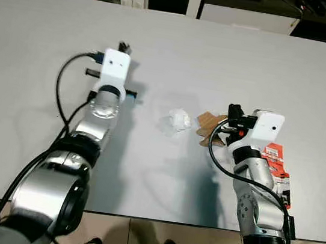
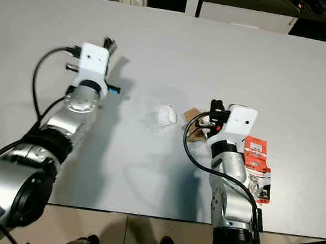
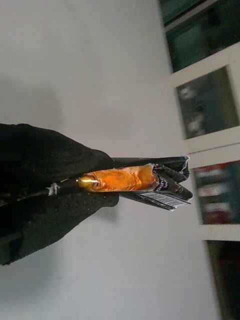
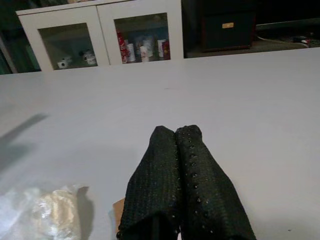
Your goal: Picking trash to rubbish bin
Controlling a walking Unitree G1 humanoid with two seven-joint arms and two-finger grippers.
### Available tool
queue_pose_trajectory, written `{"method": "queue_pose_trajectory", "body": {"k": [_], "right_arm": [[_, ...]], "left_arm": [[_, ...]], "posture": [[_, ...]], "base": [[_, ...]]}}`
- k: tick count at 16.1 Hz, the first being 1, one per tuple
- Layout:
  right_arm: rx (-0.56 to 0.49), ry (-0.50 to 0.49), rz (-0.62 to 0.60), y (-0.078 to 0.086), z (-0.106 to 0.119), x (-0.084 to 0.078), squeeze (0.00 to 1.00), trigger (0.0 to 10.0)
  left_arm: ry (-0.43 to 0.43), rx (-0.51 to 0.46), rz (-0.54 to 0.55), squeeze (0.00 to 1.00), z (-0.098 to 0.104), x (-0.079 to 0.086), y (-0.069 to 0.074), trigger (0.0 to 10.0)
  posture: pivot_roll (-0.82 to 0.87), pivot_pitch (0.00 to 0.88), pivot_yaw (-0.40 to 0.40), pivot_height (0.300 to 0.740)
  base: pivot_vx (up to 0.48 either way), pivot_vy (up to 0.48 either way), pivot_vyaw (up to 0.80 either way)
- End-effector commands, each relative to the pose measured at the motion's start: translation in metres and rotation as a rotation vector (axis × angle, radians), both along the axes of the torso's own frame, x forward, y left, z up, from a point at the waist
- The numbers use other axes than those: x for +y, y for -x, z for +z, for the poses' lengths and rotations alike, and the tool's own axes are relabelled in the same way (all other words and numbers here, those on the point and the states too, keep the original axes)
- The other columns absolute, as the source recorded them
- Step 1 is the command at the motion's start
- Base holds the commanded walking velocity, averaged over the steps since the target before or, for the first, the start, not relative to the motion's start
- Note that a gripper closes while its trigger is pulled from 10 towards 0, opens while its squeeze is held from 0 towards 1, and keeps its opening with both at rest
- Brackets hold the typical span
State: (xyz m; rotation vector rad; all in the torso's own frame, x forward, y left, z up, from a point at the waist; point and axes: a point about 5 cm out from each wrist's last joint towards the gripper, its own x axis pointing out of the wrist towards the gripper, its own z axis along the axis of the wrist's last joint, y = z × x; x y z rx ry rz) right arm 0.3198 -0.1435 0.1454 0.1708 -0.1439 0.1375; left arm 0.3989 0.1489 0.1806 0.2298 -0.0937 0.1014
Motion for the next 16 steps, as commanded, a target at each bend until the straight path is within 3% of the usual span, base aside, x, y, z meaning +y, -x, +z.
{"method": "queue_pose_trajectory", "body": {"k": [1, 3, 7, 13, 16], "right_arm": [[-0.001, 0.004, 0.006, 0.0, -0.001, 0.001, 0.0, 10.0], [0.002, 0.005, 0.01, 0.0, -0.002, 0.002, 0.0, 10.0], [0.012, 0.002, 0.073, 0.001, 0.001, 0.015, 0.0, 10.0], [0.079, 0.059, 0.214, -0.005, -0.003, 0.05, 0.0, 10.0], [0.071, 0.063, 0.227, -0.013, 0.002, 0.055, 0.0, 10.0]], "left_arm": [[0.011, -0.032, -0.013, 0.0, 0.001, 0.002, 0.004, 10.0], [0.017, -0.06, -0.027, 0.0, -0.001, 0.005, 0.01, 10.0], [-0.03, -0.004, -0.011, 0.0, -0.033, 0.015, 0.028, 10.0], [-0.032, -0.016, 0.014, 0.0, -0.031, 0.023, 0.037, 10.0], [-0.036, -0.016, 0.029, 0.0, -0.029, 0.027, 0.04, 10.0]], "posture": [[-0.09, 0.11, -0.027, 0.74], [-0.08, 0.105, -0.027, 0.74], [-0.09, 0.105, -0.034, 0.74], [-0.06, 0.131, -0.056, 0.74], [-0.04, 0.135, -0.056, 0.74]], "base": [[0.0, 0.0, 0.0], [0.0, 0.0, 0.0], [0.0, 0.0, 0.0], [0.0, 0.0, 0.0], [0.0, 0.0, 0.0]]}}
